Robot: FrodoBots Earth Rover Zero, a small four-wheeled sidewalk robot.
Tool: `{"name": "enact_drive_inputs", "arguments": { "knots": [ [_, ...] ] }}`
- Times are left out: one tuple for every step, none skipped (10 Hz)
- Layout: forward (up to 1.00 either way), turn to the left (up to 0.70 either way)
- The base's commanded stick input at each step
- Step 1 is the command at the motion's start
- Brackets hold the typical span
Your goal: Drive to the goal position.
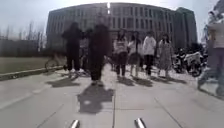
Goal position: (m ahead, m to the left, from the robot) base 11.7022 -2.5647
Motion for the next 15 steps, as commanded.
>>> {"name": "enact_drive_inputs", "arguments": {
  "knots": [
    [0.85,-0.24],
    [0.85,-0.26],
    [0.85,-0.24],
    [0.85,-0.21],
    [0.85,-0.17],
    [0.85,-0.1],
    [0.85,0.01],
    [0.85,0.01],
    [0.85,0.01],
    [0.85,0.01],
    [0.85,0.01],
    [0.85,0.01],
    [0.85,0.01],
    [0.85,0.01],
    [0.85,0.01]
  ]
}}
